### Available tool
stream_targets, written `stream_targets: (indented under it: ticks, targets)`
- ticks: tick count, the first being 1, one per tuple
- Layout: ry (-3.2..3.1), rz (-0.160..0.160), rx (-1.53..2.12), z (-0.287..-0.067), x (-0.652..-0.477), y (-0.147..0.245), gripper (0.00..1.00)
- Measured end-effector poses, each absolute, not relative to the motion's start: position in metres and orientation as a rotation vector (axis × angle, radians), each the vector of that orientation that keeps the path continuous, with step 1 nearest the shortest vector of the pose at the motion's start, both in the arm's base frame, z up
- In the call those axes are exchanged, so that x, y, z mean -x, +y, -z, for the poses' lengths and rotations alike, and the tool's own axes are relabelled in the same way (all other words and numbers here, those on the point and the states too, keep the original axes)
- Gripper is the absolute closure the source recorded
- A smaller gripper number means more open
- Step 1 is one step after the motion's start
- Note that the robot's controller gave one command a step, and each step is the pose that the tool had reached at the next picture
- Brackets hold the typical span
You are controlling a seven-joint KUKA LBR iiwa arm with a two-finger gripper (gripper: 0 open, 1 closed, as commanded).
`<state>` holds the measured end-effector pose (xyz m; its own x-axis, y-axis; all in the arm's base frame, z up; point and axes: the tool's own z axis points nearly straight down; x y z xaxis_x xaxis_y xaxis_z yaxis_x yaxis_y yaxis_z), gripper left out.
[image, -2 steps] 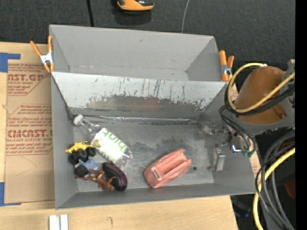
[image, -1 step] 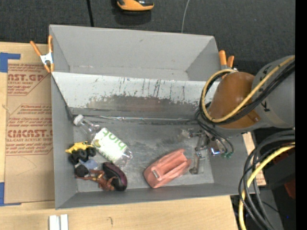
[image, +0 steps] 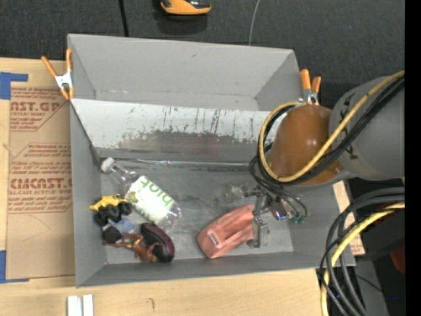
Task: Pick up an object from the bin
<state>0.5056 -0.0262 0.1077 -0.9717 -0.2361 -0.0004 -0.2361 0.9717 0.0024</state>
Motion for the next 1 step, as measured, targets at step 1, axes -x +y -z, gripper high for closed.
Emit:
stream_targets:
  ticks: [1]
  targets:
    - [3.102, 0.000, 0.528, -0.1009, -0.5192, -0.0192, 0.00]
